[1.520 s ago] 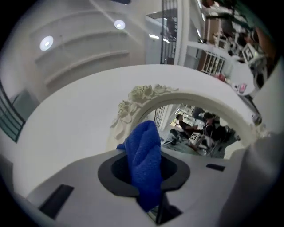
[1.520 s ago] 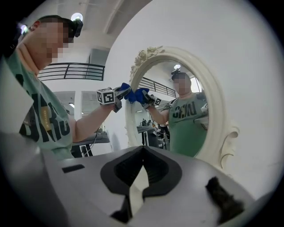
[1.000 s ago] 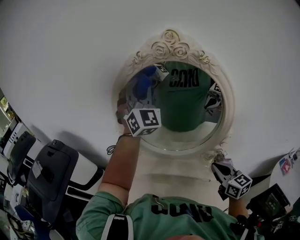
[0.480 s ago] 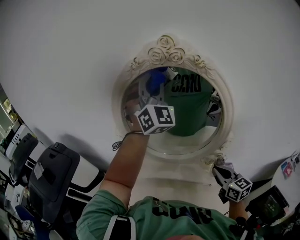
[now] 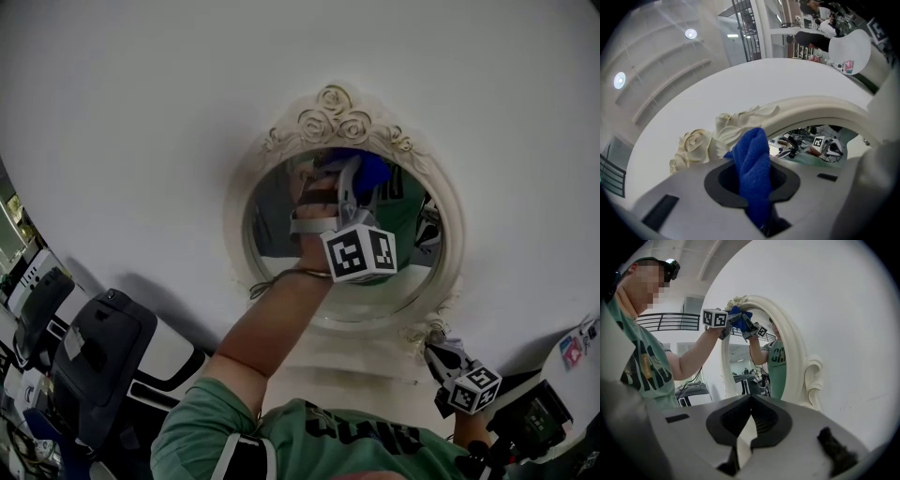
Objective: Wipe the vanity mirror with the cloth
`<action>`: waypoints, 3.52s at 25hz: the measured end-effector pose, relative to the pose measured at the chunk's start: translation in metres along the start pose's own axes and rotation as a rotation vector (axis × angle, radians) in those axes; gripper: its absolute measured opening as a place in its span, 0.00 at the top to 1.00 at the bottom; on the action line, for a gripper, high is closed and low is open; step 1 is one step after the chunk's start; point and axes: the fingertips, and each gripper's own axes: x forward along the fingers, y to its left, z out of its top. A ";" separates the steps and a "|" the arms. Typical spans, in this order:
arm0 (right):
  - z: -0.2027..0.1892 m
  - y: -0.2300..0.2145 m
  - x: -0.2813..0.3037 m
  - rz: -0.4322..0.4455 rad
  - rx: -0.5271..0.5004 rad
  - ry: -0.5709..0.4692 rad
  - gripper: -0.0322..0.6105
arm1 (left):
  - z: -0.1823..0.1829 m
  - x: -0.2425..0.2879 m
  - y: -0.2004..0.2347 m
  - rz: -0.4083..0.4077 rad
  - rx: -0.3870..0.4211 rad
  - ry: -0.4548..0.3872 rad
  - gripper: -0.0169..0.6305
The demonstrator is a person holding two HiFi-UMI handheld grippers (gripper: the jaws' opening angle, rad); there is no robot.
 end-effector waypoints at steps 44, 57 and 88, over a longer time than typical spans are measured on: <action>0.018 0.028 -0.006 -0.015 -0.076 0.008 0.93 | -0.198 -0.075 0.016 -0.038 0.081 0.288 0.84; 0.015 0.017 -0.021 -0.039 -0.065 -0.009 0.93 | -0.170 -0.075 0.015 -0.008 0.027 0.203 0.84; 0.017 0.027 -0.011 -0.018 -0.092 0.012 0.93 | -0.169 -0.108 0.054 0.078 -0.100 -0.025 0.84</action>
